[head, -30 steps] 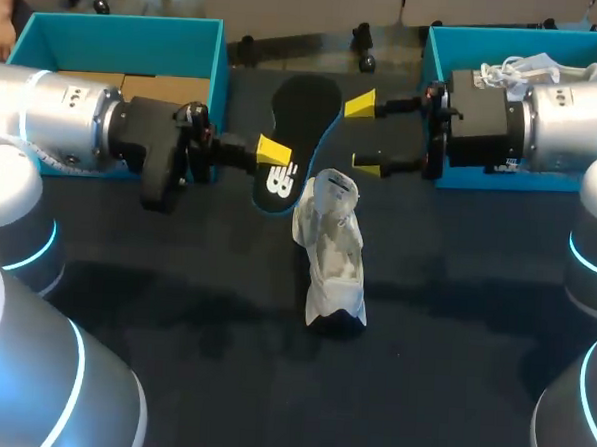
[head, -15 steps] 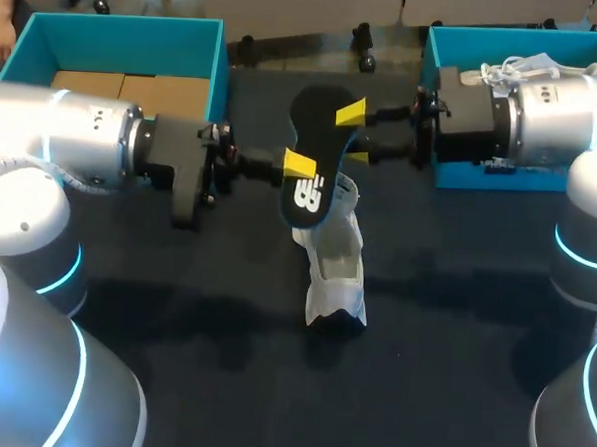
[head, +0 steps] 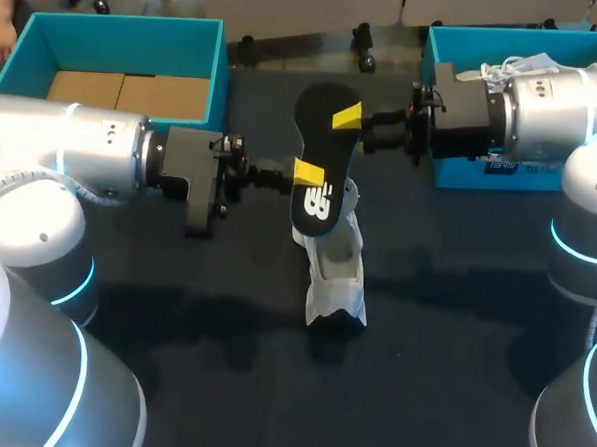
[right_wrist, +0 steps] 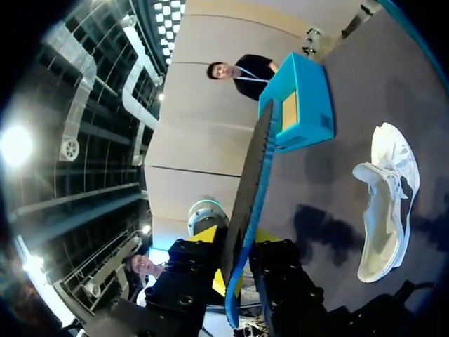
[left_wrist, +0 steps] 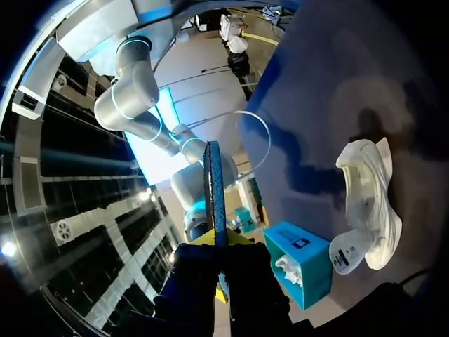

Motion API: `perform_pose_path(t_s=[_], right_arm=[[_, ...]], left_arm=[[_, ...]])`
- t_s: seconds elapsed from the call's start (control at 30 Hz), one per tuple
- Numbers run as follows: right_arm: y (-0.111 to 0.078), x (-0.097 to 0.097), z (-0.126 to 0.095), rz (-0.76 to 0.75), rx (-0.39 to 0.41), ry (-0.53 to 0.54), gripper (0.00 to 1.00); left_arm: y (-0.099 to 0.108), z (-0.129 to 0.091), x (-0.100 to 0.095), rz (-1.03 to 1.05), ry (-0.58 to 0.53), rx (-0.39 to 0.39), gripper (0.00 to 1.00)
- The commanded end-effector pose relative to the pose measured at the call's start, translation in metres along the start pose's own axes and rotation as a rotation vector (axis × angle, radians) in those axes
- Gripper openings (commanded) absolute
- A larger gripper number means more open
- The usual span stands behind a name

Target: Take the shoe out of the shoebox, open the shoe tongue, remove and reinsert the insole, then place the shoe into the shoebox

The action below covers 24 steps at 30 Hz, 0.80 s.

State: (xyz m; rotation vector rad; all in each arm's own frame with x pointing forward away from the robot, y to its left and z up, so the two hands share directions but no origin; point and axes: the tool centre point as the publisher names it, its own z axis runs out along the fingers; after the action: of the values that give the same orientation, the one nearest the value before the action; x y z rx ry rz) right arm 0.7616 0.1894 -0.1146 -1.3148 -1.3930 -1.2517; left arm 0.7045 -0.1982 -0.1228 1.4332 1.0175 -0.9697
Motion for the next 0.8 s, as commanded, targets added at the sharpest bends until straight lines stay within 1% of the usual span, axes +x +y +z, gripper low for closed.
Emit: perform_pose_path(t_s=[0.03, 0.27, 0.3, 0.33, 0.37, 0.57, 0.73, 0.8], right_arm=[[0.002, -0.001, 0.003, 0.004, 0.004, -0.003, 0.00], [0.005, -0.004, 0.002, 0.007, 0.003, -0.007, 0.00], [0.006, -0.004, 0.001, 0.007, 0.002, -0.007, 0.00], [0.006, -0.005, 0.001, 0.006, 0.001, -0.007, 0.00], [0.007, -0.006, 0.000, 0.007, -0.001, -0.007, 0.00], [0.010, -0.016, -0.004, 0.015, -0.013, -0.004, 0.00], [0.011, -0.024, -0.007, 0.024, -0.021, 0.004, 0.00], [0.011, -0.028, -0.008, 0.027, -0.022, 0.005, 0.00]], left_arm=[[0.006, 0.008, 0.005, -0.001, -0.005, -0.004, 0.00], [0.006, 0.010, 0.005, -0.021, -0.003, -0.012, 0.00], [0.005, 0.010, 0.005, -0.024, 0.001, -0.013, 0.34], [0.004, 0.009, 0.005, -0.026, 0.005, -0.013, 1.00], [0.004, 0.008, 0.004, -0.020, 0.007, -0.020, 1.00], [0.007, -0.003, -0.003, -0.051, 0.051, 0.001, 1.00], [0.015, -0.014, -0.005, -0.064, 0.108, 0.014, 1.00], [0.017, -0.018, -0.004, -0.066, 0.147, 0.029, 1.00]])
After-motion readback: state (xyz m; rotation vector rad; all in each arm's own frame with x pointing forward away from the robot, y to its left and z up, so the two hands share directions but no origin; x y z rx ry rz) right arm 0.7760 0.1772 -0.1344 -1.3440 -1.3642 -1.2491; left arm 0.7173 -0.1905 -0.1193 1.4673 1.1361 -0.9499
